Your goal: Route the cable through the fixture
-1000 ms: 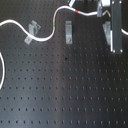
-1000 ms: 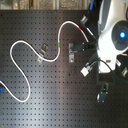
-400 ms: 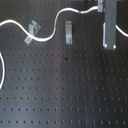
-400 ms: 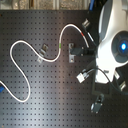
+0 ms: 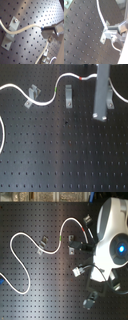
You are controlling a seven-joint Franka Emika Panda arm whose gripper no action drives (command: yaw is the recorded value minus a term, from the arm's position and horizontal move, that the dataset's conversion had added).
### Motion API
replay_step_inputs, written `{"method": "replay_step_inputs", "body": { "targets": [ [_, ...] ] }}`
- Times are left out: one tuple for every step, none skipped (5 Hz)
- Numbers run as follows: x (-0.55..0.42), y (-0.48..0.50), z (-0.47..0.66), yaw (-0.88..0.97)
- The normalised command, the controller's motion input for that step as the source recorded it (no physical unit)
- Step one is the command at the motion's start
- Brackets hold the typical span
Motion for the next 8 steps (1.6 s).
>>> {"method": "replay_step_inputs", "body": {
  "targets": [
    [-0.142,0.227,-0.05,0.59],
    [0.127,-0.16,0.0,0.42],
    [0.266,-0.346,-0.01,0.33],
    [0.207,-0.41,0.0,0.3],
    [-0.057,-0.417,-0.03,0.44],
    [-0.28,-0.301,-0.05,0.55],
    [-0.193,-0.134,0.0,0.67],
    [-0.208,-0.099,0.0,0.67]
  ]
}}
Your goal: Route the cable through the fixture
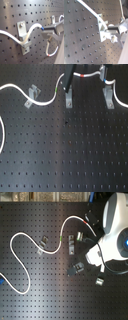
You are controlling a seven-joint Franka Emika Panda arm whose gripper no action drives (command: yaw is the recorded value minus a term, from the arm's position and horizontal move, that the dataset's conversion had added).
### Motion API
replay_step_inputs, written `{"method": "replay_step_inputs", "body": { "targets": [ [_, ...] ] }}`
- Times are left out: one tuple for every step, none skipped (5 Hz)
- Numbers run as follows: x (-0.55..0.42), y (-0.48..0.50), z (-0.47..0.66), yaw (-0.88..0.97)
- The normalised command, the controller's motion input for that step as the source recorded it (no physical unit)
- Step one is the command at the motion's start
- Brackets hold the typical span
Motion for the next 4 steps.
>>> {"method": "replay_step_inputs", "body": {
  "targets": [
    [-0.33,-0.135,0.01,0.52],
    [-0.409,-0.161,0.01,0.45],
    [-0.503,-0.156,0.02,0.37],
    [-0.524,-0.089,0.01,0.37]
  ]
}}
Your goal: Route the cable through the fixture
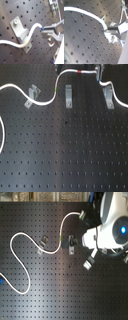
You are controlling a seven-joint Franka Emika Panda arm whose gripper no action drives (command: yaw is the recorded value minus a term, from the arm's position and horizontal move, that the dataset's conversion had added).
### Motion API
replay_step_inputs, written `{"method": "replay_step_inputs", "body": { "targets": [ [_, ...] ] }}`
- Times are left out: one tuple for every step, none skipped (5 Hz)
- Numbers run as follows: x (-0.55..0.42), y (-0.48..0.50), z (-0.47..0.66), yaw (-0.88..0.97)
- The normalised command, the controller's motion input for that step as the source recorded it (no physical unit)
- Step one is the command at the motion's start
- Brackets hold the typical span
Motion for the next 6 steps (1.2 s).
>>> {"method": "replay_step_inputs", "body": {
  "targets": [
    [-0.279,-0.079,0.01,0.31],
    [-0.084,-0.274,0.01,0.38],
    [-0.158,-0.28,0.11,0.42],
    [-0.27,-0.151,0.16,0.5],
    [-0.199,0.087,0.08,0.43],
    [0.047,0.15,0.0,0.29]
  ]
}}
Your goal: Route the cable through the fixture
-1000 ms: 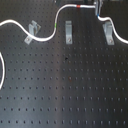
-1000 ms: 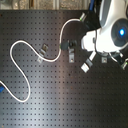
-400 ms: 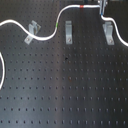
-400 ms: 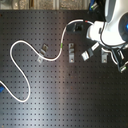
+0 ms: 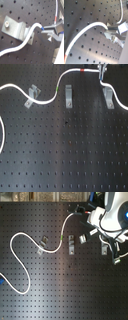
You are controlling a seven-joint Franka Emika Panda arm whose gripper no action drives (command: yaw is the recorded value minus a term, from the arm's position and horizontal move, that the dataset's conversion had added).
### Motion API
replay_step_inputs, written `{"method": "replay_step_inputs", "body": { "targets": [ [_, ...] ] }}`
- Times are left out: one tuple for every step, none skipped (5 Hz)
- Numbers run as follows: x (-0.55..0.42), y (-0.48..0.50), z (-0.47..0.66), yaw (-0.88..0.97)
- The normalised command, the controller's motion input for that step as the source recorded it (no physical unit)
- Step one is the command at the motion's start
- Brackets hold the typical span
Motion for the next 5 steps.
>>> {"method": "replay_step_inputs", "body": {
  "targets": [
    [0.071,0.151,0.0,0.25],
    [0.016,0.103,0.1,0.05],
    [-0.034,0.043,0.39,0.03],
    [0.008,0.057,0.5,0.05],
    [0.038,0.103,0.4,0.07]
  ]
}}
